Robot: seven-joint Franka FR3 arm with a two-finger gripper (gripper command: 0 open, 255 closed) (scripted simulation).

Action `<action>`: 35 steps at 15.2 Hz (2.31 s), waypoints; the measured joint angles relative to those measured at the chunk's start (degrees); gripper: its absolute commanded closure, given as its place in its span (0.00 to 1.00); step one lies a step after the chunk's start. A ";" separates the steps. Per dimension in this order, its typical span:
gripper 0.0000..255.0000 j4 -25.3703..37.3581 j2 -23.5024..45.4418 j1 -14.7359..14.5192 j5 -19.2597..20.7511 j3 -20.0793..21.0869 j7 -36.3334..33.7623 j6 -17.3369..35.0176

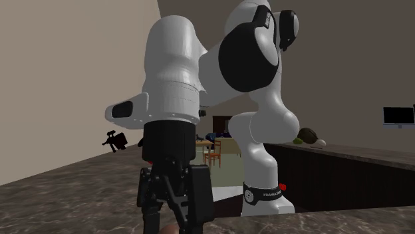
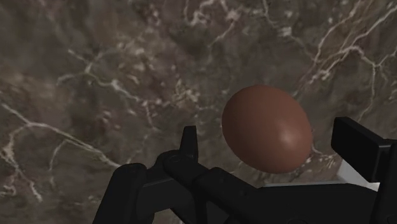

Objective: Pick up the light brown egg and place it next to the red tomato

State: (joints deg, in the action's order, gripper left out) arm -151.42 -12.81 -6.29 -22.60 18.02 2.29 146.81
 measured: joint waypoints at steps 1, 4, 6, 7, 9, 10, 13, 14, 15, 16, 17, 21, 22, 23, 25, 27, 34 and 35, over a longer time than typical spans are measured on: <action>1.00 0.00 0.00 0.00 0.00 0.00 0.00 0.00; 1.00 0.00 0.00 0.00 0.00 0.00 0.00 0.00; 1.00 0.00 0.00 0.00 0.00 0.00 0.00 0.00; 1.00 0.00 0.00 0.00 0.00 0.00 0.00 0.00; 1.00 0.00 0.00 0.00 0.00 0.00 0.00 0.00; 1.00 0.00 0.01 0.00 0.00 0.00 0.00 0.01; 1.00 0.52 -1.52 0.14 0.33 -0.20 -0.34 -2.03; 1.00 0.74 -2.11 0.14 0.45 -0.20 -0.59 -2.81; 1.00 0.95 -2.90 0.13 0.57 -0.21 -0.88 -3.77; 1.00 1.34 -3.41 0.24 0.76 -0.34 -0.97 -4.67; 1.00 1.60 -4.00 0.28 0.89 -0.42 -1.13 -5.52; 1.00 2.93 -6.37 0.51 1.47 -0.82 -1.73 -9.18; 1.00 3.49 -6.70 0.58 1.68 -0.87 -1.96 -10.06; 1.00 3.90 -7.17 0.61 1.82 -0.91 -2.20 -10.93; 1.00 4.58 -8.32 0.66 2.05 -1.09 -2.52 -12.74; 1.00 5.48 -9.30 0.78 2.36 -1.32 -2.80 -14.60; 1.00 9.13 -11.71 1.17 3.37 -2.03 -3.80 -20.61; 1.00 9.46 -12.10 1.19 3.45 -2.15 -3.88 -21.33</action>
State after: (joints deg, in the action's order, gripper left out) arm -141.96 -24.91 -5.09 -19.15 15.87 -1.59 125.48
